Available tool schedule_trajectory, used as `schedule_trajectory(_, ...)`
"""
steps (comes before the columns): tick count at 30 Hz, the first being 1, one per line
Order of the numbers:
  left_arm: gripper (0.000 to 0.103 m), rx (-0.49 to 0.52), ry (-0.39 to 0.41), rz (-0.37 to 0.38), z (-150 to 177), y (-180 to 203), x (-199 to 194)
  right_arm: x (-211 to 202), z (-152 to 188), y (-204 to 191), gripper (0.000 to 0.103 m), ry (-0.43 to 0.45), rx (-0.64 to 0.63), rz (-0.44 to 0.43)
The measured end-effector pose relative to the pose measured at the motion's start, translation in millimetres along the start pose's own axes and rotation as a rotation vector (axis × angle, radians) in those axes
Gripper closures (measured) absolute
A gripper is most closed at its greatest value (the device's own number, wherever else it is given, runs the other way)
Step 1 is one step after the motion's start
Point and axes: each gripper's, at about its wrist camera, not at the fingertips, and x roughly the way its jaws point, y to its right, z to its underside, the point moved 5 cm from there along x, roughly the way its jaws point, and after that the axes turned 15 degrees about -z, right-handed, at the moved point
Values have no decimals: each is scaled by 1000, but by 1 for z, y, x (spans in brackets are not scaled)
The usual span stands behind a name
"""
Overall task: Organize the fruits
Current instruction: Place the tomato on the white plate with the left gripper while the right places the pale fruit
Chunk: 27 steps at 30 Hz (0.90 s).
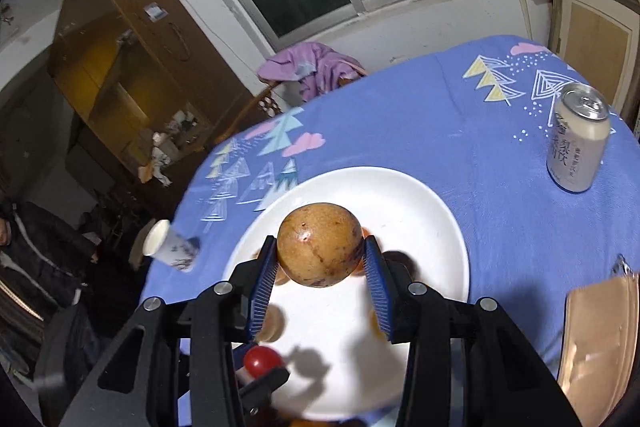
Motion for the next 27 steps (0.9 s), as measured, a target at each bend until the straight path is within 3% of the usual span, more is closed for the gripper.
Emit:
schedule_trajectory(7, 72, 15, -107, 19, 8, 6, 38, 32, 4, 36, 59, -47, 33, 78)
schedule_trajectory(11, 72, 17, -101, 10, 7, 5, 38, 38, 7, 43, 58, -48, 39, 106)
schedule_trajectory(13, 55, 12, -112, 19, 9, 4, 39, 38, 7, 43, 57, -48, 45, 96)
schedule_trajectory(18, 38, -1, -77, 3, 6, -1, 30, 25, 1, 34, 56, -11, 36, 82)
schedule_trajectory(22, 37, -63, -17, -9, -2, -21, 0, -18, -7, -6, 56, 70, -7, 9)
schedule_trajectory(24, 29, -108, 50, -26, -6, -40, -29, -52, -3, -39, 50, 113, -77, -36)
schedule_trajectory(26, 22, -178, 123, -47, 1, -66, -63, -87, 12, -64, 28, 172, -121, -89)
schedule_trajectory(27, 19, -203, 146, -65, 8, -77, -75, -101, 24, -71, 24, 189, -132, -100)
